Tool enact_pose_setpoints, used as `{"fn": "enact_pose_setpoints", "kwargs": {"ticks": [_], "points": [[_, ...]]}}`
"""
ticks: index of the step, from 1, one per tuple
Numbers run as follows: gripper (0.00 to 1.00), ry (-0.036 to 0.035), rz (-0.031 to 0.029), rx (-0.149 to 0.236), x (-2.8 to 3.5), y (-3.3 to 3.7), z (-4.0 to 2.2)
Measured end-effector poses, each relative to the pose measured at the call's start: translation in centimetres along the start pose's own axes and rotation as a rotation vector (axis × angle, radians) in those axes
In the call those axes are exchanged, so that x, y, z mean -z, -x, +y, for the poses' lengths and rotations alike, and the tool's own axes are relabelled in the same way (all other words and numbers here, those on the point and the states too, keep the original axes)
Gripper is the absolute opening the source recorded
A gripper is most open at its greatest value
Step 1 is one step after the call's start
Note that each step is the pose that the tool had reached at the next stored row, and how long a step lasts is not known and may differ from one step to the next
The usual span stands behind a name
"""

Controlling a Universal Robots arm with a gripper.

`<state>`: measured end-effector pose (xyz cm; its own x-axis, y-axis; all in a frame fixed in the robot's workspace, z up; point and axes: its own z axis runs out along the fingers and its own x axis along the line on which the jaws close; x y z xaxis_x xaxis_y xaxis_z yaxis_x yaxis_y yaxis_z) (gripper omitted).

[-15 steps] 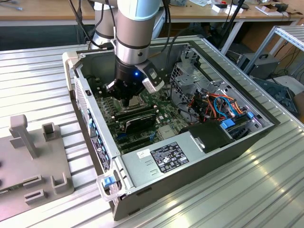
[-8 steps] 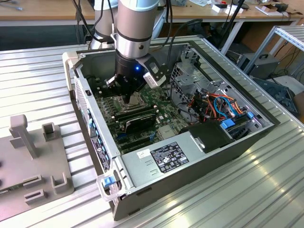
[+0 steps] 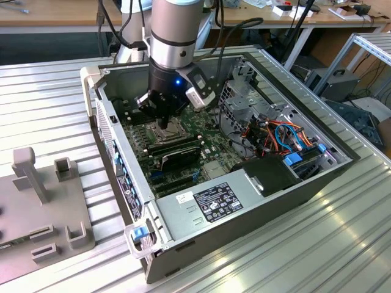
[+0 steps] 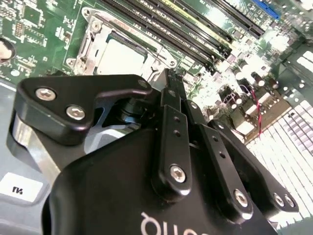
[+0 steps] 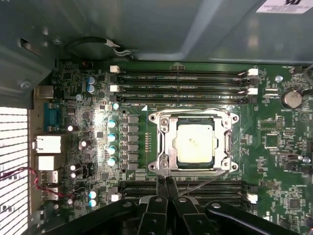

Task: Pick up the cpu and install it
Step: 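Install the second cpu locking lever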

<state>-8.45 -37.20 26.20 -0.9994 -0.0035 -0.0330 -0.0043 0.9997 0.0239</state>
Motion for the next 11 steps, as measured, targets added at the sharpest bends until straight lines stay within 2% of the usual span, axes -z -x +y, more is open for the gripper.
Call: {"fn": "enact_pose_setpoints", "kwargs": {"ticks": [1, 3, 5, 9, 11], "points": [[0.11, 0.0, 0.0, 0.0, 0.49, 0.03, 0.01], [0.11, -0.0002, 0.0, 0.0, 0.9, 0.11, 0.02], [0.11, -0.0001, 0.0, 0.0, 0.9, 0.37, 0.02], [0.11, 0.0, 0.0004, 0.0, 0.85, 1.3, -0.04], [0.11, 0.0006, 0.0004, 0.0, 0.77, 1.32, -0.59]]}}
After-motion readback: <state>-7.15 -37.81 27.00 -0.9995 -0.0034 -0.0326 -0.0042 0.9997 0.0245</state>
